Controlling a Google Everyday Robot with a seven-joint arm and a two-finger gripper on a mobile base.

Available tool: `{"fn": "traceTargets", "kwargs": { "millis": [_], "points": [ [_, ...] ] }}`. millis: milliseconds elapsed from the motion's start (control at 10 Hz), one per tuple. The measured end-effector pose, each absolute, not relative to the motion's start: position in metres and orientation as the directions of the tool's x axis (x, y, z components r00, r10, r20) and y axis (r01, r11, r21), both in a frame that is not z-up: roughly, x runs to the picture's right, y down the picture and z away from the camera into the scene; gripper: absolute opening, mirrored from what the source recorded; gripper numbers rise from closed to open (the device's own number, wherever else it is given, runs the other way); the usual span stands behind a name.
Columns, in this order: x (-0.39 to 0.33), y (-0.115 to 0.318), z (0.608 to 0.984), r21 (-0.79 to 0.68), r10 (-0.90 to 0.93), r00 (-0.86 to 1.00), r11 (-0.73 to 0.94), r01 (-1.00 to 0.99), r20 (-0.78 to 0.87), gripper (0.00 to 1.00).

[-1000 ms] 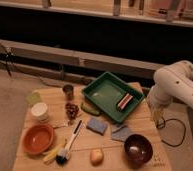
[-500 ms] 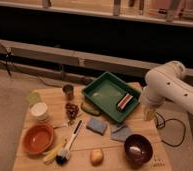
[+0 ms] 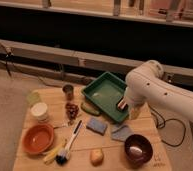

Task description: Stack cups on top of each other

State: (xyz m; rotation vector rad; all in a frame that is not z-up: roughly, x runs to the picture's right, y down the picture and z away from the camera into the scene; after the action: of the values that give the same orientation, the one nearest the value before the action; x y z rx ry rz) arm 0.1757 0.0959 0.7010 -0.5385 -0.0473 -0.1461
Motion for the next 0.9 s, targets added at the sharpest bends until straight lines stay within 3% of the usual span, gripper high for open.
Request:
{"fn": "traceTargets", "kwargs": {
  "millis": [400,900],
  "points": [
    [0.126,0.093,0.712,-0.504,-0.209,0.969,0.827,0.249,0.135,0.65],
    [0.116,0.106,0.722,-0.522,-0.252,0.951,0.795,0.308,0.178,0.65]
  ]
}}
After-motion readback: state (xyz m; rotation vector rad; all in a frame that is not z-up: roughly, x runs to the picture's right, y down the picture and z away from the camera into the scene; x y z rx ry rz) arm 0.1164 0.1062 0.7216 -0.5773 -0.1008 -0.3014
